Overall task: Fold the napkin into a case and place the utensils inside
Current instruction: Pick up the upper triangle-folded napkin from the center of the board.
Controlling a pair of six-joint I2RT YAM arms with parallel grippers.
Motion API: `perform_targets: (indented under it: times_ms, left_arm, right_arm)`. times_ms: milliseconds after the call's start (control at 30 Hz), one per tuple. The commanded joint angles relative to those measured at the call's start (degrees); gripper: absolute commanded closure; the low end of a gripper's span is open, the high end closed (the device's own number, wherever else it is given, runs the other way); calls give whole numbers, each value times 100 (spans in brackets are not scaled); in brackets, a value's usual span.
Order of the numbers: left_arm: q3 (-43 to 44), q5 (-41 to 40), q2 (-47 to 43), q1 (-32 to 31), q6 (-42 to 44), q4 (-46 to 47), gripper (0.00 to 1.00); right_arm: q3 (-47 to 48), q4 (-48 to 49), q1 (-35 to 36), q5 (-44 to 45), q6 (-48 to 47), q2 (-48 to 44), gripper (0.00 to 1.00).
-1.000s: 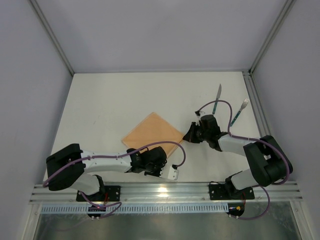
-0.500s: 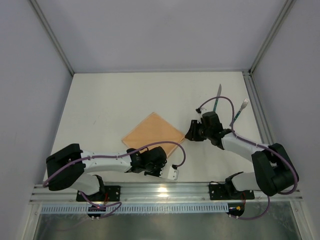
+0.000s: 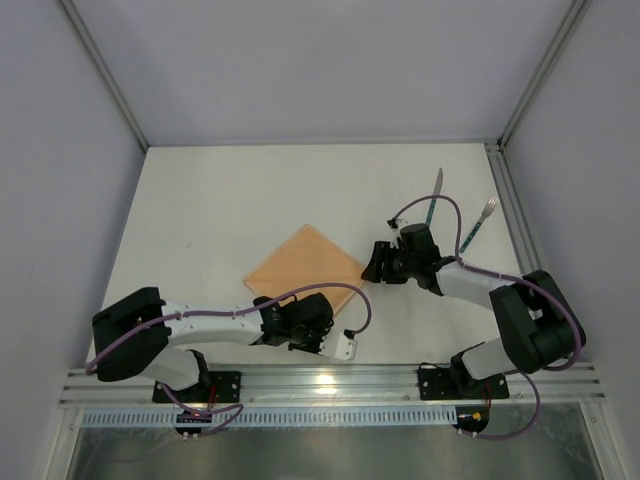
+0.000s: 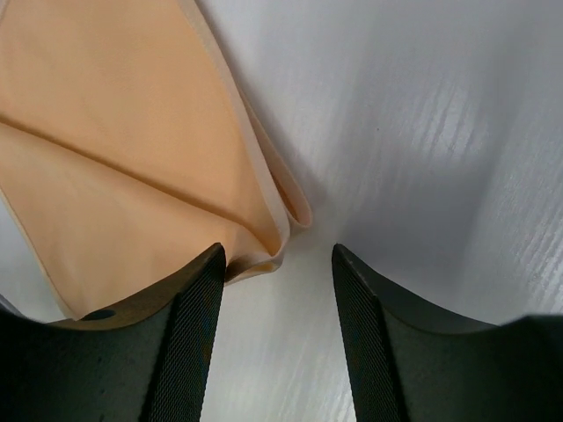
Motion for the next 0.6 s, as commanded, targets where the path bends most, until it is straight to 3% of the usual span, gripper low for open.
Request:
perform_targets:
  times_ms: [0,233,567]
  left_arm:
    - [-46,133,64,15,-40,-303,100]
    - [-73,151,29,15,-22,-330,100]
    - [-90,98,-32,24,4,-356,100]
  right_arm:
    - [135,403,-24,-28,-40,429,44]
    - [-32,798,-24,-71,73,860,45]
    - [-164,931,-16,-353,241,827,60]
